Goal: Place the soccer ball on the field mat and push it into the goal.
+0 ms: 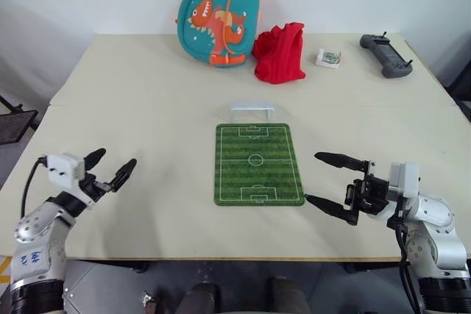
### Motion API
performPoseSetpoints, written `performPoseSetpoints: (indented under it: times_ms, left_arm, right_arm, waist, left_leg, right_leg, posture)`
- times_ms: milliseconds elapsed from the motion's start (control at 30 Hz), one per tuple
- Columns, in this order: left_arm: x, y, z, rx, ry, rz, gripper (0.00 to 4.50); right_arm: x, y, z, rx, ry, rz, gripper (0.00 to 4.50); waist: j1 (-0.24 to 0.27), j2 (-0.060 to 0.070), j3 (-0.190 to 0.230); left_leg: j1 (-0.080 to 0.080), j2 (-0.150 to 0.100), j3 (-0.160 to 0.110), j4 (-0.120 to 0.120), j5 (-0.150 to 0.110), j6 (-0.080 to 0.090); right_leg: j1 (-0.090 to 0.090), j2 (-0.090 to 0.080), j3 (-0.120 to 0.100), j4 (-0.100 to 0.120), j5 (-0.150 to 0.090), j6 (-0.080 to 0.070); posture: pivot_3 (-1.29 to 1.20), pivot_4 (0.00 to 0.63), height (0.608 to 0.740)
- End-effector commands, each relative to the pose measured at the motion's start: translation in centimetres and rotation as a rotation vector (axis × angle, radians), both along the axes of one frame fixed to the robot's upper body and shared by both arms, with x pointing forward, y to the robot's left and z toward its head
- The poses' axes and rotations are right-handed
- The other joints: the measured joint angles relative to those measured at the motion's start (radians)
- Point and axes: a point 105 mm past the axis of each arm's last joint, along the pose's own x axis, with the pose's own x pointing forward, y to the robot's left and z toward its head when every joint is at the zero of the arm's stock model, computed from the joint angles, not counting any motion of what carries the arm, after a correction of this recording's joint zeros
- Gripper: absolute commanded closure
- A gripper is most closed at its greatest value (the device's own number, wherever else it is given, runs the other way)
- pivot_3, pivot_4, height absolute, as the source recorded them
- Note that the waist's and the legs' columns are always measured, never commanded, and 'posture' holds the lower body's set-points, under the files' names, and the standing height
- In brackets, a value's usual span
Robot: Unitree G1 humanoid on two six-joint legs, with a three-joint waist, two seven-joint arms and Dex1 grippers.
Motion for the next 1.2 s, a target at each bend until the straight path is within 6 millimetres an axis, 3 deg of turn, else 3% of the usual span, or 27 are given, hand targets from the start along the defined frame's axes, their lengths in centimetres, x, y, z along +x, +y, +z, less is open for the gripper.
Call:
performPoseSetpoints:
  times_ms: [33,133,233,533,567,633,667,733,800,900,1067,1200]
  left_arm:
    - [0.6,-0.1,-0.1,0.051,0.009,0.017,0.03]
    - [0.3,-0.5,-0.8,0.041,0.034,0.012,0.03]
    - [0.2,-0.8,-1.1,0.032,0.049,0.007,0.57]
    - [-0.1,-1.3,-0.8,0.028,0.043,-0.015,3.4]
    - [-0.1,-1.5,-0.5,0.031,0.034,-0.023,3.64]
    - [-0.1,-2.2,0.4,0.012,0.004,-0.069,3.64]
    - [-0.3,-3.0,1.1,-0.003,-0.017,-0.12,3.64]
    - [-0.9,-6.9,3.8,0.061,-0.084,-0.374,3.64]
    - [-1.7,-9.8,4.7,0.146,-0.088,-0.566,3.64]
    - [-2.6,-14.7,4.0,0.318,-0.008,-0.855,3.64]
    - [-1.7,-20.3,2.7,0.334,0.029,-0.997,3.64]
    - [-0.6,-23.7,0.5,0.369,0.032,-1.012,3.64]
  right_arm:
    - [0.0,0.2,0.4,0.008,-0.027,0.0,0.0]
    - [0.1,0.0,0.2,0.015,-0.03,-0.019,0.0]
    - [0.2,-0.3,-0.4,0.019,-0.024,-0.032,0.0]
    - [-0.1,-2.4,-2.9,0.019,-0.003,-0.051,0.0]
    - [-0.2,-2.6,-3.1,0.018,-0.002,-0.052,0.0]
    - [-0.2,-3.0,-3.4,0.016,-0.002,-0.057,0.0]
    - [-0.2,-3.2,-3.6,0.012,-0.001,-0.062,0.0]
    - [-0.3,-4.5,-3.8,-0.016,-0.002,-0.082,0.0]
    - [-0.5,-5.6,-3.8,-0.049,0.008,-0.081,0.0]
    - [-1.6,-8.0,-4.2,-0.176,0.127,-0.019,0.0]
    - [-1.3,-10.4,-3.4,-0.271,0.119,-0.069,0.0]
    - [-1.8,-10.3,-3.5,-0.281,0.13,-0.048,0.0]
  waist:
    - [-0.001,0.0,0.0]
    - [-0.001,0.0,0.0]
    - [0.0,0.0,0.0]
    - [0.002,0.0,0.0]
    - [0.002,0.0,0.0]
    - [0.001,0.0,0.0]
    - [0.001,0.0,0.0]
    - [0.0,0.0,0.0]
    - [0.003,0.0,0.0]
    - [0.016,0.005,0.001]
    - [0.017,0.006,0.0]
    - [0.017,0.005,0.001]
  left_leg:
    - [0.0,0.0,0.0,0.0,0.0,0.0]
    - [0.0,0.0,0.0,0.0,0.0,0.0]
    - [0.0,0.0,0.0,0.001,0.0,0.0]
    - [0.0,-0.001,0.0,0.002,0.0,0.0]
    - [0.0,-0.001,0.0,0.002,0.0,0.0]
    - [0.0,0.0,0.0,0.001,0.0,0.0]
    - [0.0,0.0,0.0,0.001,0.0,0.0]
    - [0.0,0.0,0.0,0.002,0.0,0.0]
    - [0.0,0.0,0.0,0.002,0.0,0.0]
    - [0.0,-0.002,0.0,0.003,0.001,0.0]
    - [0.0,-0.002,0.003,0.003,0.001,0.002]
    - [0.0,-0.001,0.004,0.004,0.001,0.002]
  right_leg:
    - [0.0,0.0,0.0,0.002,0.0,0.0]
    - [0.0,-0.001,0.0,0.003,0.0,0.0]
    - [0.0,-0.002,0.0,0.001,0.0,0.0]
    - [0.0,-0.004,0.0,0.001,0.0,0.0]
    - [0.0,-0.004,0.0,0.001,0.0,0.0]
    - [0.0,-0.004,0.0,0.001,0.0,0.0]
    - [0.0,-0.004,-0.001,0.001,0.0,0.0]
    - [0.0,-0.005,-0.001,0.001,0.0,0.0]
    - [0.0,-0.005,-0.001,0.001,0.0,0.0]
    - [0.002,-0.005,-0.001,-0.001,0.0,0.0]
    - [0.003,-0.003,-0.001,-0.003,0.0,0.0]
    - [0.002,-0.001,-0.002,-0.003,0.0,0.001]
  posture:
    - [0.0,0.15,0.74]
    - [0.0,0.15,0.74]
    - [0.0,0.15,0.74]
    - [0.0,0.15,0.74]
    - [0.0,0.15,0.74]
    - [0.0,0.15,0.74]
    - [0.0,0.15,0.74]
    - [0.0,0.15,0.74]
    - [0.0,0.15,0.74]
    - [0.0,0.15,0.74]
    - [0.0,0.15,0.74]
    - [0.0,0.15,0.74]
